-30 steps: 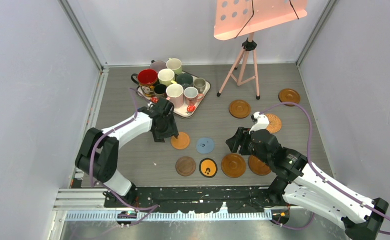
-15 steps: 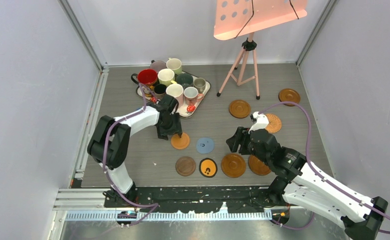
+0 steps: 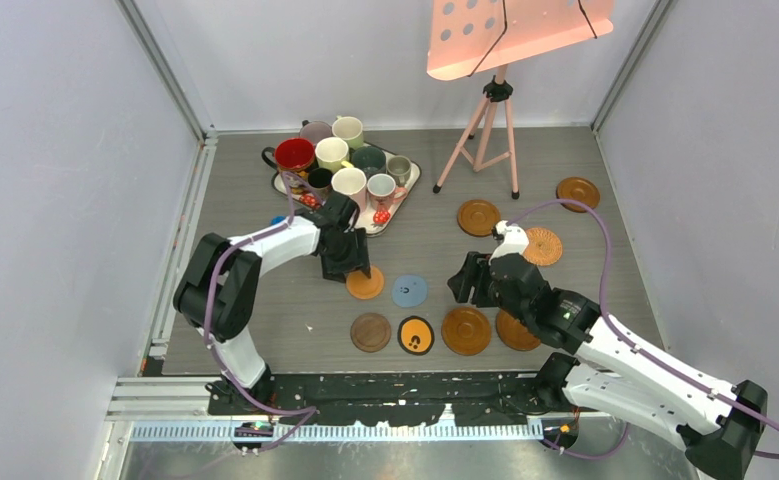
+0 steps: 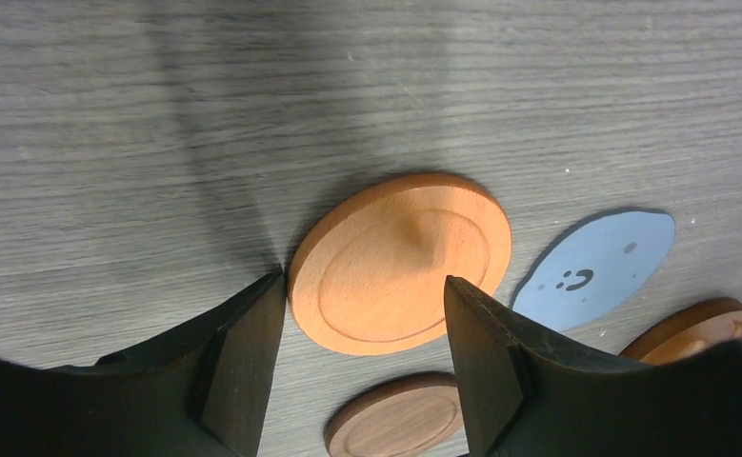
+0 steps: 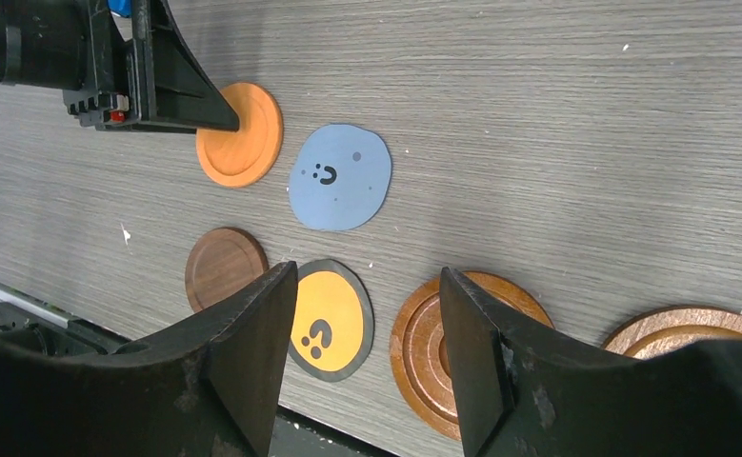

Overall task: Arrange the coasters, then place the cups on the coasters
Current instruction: Move the coaster to the center of the board.

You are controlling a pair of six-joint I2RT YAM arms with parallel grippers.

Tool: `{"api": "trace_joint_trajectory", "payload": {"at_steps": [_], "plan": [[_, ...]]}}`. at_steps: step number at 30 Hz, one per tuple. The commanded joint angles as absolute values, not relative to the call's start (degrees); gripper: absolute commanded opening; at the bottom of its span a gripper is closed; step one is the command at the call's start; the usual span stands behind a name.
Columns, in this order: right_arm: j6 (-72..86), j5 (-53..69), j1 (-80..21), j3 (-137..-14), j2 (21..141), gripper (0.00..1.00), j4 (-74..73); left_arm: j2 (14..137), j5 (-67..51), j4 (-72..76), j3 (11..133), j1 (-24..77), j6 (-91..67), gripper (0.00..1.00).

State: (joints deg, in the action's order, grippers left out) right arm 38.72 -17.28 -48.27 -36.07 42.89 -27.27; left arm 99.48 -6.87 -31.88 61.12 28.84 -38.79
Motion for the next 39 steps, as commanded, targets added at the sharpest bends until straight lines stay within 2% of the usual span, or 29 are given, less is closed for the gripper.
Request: {"api": "trace_joint_trajectory", "payload": {"at_steps": [1,12,19,22,23,25,26,27,31,36,39], "plan": [[38.55,-17.89,-48.54,-38.97,43.27,0.63,-24.12,98.34,-9.10,-30.20,59.15,30.33,-39.44,0.64],[35.88,-22.27,-48.39,-41.86,46.43,0.65,-24.22,89.92,-2.15,-37.89,61.91,30.73,-39.26,0.64],[28.13,-32.92,-46.48,-47.02,56.30,0.67,-23.59,78.33,-1.54,-42.25,65.45,30.76,-33.37,0.65],[25.23,-32.13,-40.90,-49.25,63.09,0.66,-20.48,74.43,-1.24,-45.79,66.56,30.76,-30.45,0.68],[25.07,-30.93,-38.22,-50.11,64.55,0.65,-19.91,72.85,-1.72,-46.55,66.49,30.74,-29.38,0.69],[25.36,-28.17,-34.12,-51.49,68.74,0.60,-17.75,69.93,-2.41,-47.85,65.92,30.76,-27.33,0.83],[25.47,-27.09,-32.66,-51.98,71.59,0.57,-17.23,68.47,-2.78,-48.43,65.60,30.74,-26.15,0.86],[25.99,-25.03,-30.14,-53.28,72.93,0.51,-16.33,67.19,-3.07,-49.06,65.31,30.76,-24.90,0.88],[27.75,-19.85,-23.58,-56.65,81.43,0.36,-14.82,62.13,-3.32,-50.71,63.88,30.76,-21.20,0.91],[30.46,-15.14,-18.49,-61.75,92.17,0.26,-14.51,59.06,-2.86,-52.37,61.12,30.76,-18.66,0.99],[31.77,-14.35,-16.29,-65.01,96.22,0.24,-14.50,57.59,-3.21,-54.06,60.32,30.76,-17.92,1.00]]}}
